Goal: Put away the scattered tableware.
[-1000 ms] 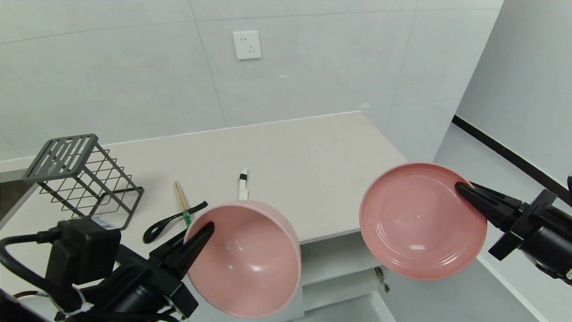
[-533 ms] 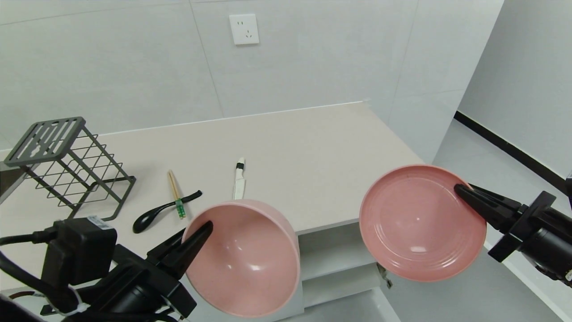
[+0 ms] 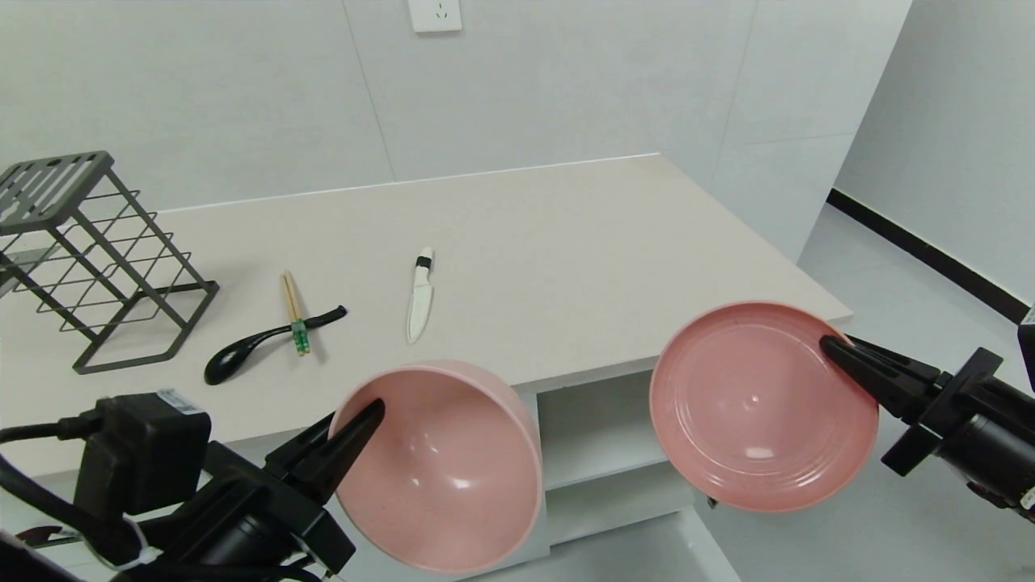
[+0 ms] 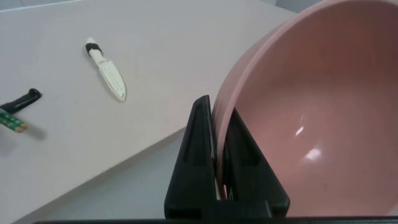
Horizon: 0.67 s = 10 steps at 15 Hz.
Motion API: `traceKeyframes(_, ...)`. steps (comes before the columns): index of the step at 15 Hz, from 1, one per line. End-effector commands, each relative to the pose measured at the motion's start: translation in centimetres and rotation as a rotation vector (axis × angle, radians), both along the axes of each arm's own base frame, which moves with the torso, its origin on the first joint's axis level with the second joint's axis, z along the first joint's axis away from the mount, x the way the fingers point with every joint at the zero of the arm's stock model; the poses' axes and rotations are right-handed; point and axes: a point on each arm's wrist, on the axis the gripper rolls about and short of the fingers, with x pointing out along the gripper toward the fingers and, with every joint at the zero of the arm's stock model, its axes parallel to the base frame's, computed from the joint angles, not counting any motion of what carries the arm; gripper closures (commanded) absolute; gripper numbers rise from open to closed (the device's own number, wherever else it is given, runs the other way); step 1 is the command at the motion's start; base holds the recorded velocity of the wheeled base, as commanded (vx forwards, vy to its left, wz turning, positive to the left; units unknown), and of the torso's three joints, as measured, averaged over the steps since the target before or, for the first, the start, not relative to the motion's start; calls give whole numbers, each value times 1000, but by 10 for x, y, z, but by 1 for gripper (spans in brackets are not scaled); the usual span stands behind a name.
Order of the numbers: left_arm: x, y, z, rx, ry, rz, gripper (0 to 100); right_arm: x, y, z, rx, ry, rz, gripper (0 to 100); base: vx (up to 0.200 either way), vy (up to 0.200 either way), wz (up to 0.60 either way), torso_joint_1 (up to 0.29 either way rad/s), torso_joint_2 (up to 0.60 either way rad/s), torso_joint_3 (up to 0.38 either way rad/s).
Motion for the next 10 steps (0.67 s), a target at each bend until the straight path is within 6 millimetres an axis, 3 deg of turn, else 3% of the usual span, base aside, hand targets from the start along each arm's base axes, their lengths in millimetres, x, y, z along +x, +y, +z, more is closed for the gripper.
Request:
traceKeyframes(1,-1,0,1,-3,-4,-2,100,-1,2,0,-4,-1,9,100,0,0,0,-271,540,261)
traceKeyframes(10,0,0,0,0,0,0,100,0,2,-2,-8,6,9,100,0,0,0,-254,494,235)
